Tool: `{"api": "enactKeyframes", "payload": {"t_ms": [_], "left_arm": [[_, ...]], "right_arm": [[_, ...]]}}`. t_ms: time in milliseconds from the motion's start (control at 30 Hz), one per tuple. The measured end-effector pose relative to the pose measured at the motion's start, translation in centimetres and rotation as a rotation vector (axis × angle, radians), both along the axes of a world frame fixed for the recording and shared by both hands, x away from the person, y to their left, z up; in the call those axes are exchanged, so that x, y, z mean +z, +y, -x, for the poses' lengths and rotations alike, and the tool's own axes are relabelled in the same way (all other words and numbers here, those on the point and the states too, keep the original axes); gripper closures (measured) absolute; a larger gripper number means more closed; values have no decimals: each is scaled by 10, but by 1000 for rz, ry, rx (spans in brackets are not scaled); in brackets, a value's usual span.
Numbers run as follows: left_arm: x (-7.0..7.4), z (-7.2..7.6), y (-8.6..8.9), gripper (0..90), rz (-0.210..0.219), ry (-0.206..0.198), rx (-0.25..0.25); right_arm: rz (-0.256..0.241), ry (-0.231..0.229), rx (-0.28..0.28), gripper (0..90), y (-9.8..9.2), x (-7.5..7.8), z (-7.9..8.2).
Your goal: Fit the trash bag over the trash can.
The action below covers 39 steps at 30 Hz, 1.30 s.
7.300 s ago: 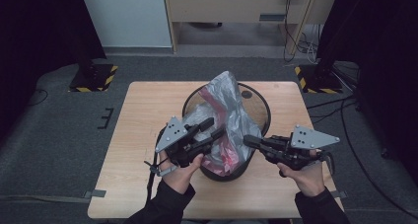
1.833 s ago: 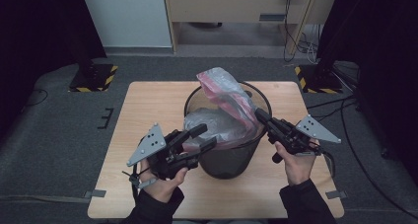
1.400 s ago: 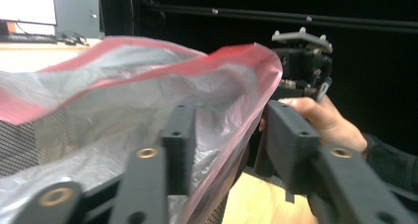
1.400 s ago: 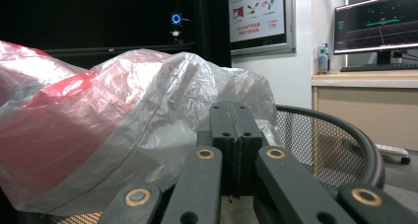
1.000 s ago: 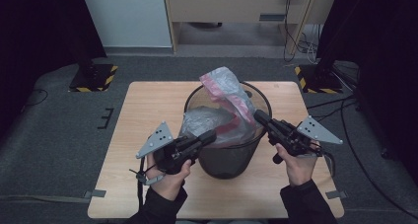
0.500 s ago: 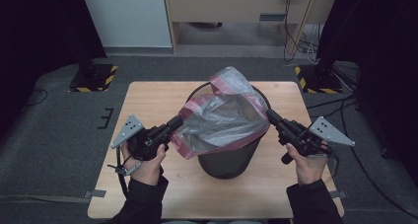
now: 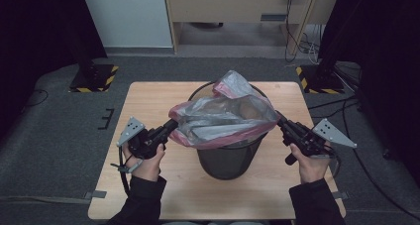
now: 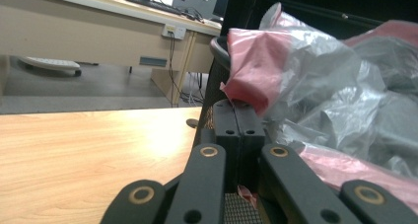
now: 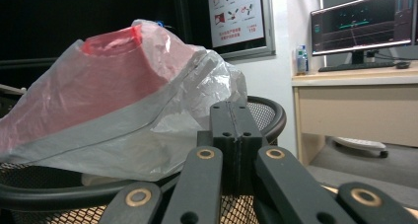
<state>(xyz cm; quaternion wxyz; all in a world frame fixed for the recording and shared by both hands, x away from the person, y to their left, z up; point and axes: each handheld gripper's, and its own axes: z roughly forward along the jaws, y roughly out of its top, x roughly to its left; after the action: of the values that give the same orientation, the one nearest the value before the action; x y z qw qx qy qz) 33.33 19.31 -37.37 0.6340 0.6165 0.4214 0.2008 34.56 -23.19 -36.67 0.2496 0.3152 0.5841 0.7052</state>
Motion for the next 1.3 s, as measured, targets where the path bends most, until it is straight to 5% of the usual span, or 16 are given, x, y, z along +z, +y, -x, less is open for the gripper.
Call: {"api": "enactKeyframes", "payload": {"t_ms": [167, 233, 500, 867, 967, 1033, 1133, 1233, 1300], "left_arm": [[1, 0, -1, 900, 70, -39, -75], [5, 3, -3, 899, 97, -60, -96], [15, 14, -17, 898, 78, -103, -143], [13, 19, -19, 898, 50, -113, -116], [13, 19, -19, 898, 50, -113, -114], [13, 20, -19, 897, 49, -113, -112], [13, 20, -17, 897, 46, -112, -105], [10, 20, -16, 898, 32, -103, -91], [8, 21, -14, 899, 26, -97, -83]], "right_arm": [[5, -11, -8, 900, -4, 3, -1], [-30, -7, -2, 812, -6, 6, -1], [-86, -35, 21, 535, -11, 30, 4], [-66, -62, 98, 313, 2, 60, 21], [-15, -44, 127, 271, 10, 63, 26], [56, -28, 114, 289, 16, 58, 24], [160, 11, 53, 451, 15, 45, 16], [118, 30, 9, 715, 5, 30, 10], [68, 31, -5, 791, -2, 23, 8]]}}
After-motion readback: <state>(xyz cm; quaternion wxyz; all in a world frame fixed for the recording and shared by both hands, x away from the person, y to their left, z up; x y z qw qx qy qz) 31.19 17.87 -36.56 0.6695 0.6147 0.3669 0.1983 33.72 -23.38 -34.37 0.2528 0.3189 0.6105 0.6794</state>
